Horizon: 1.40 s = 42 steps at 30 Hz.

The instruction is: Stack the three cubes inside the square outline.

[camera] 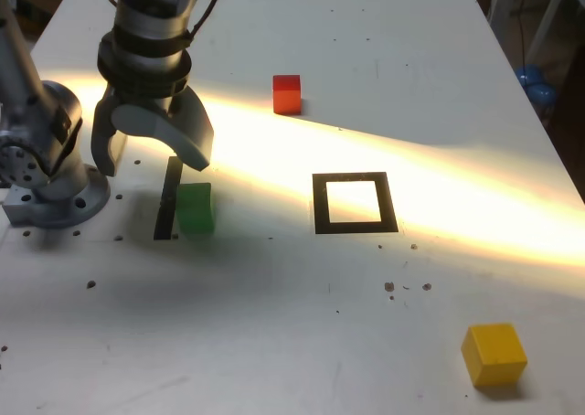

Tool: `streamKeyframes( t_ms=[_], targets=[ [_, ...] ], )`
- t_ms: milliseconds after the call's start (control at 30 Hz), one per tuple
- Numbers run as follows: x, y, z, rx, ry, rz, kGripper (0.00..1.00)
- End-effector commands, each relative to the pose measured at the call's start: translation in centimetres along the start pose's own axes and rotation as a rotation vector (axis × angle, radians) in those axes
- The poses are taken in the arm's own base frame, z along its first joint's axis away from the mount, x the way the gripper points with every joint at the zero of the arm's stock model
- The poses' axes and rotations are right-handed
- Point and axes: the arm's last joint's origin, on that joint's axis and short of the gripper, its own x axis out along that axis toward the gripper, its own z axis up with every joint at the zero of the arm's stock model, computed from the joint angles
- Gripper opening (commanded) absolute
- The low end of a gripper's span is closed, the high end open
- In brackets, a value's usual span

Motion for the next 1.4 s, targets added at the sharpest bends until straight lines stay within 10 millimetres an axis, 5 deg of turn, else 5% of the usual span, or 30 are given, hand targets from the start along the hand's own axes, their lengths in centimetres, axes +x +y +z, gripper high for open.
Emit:
streamKeyframes(
  t_ms=[0,667,1100,1367],
  targets=[
    [0.0,0.0,0.0,-0.002,0.003,-0.001,0.99],
    [-0.6,0.4,0.7,0.0,-0.003,0.011,0.99],
    [-3.3,5.0,3.3,-0.021,-0.042,0.015,0.99],
    [-4.3,10.0,6.2,-0.04,-0.053,-0.007,0.99]
  ],
)
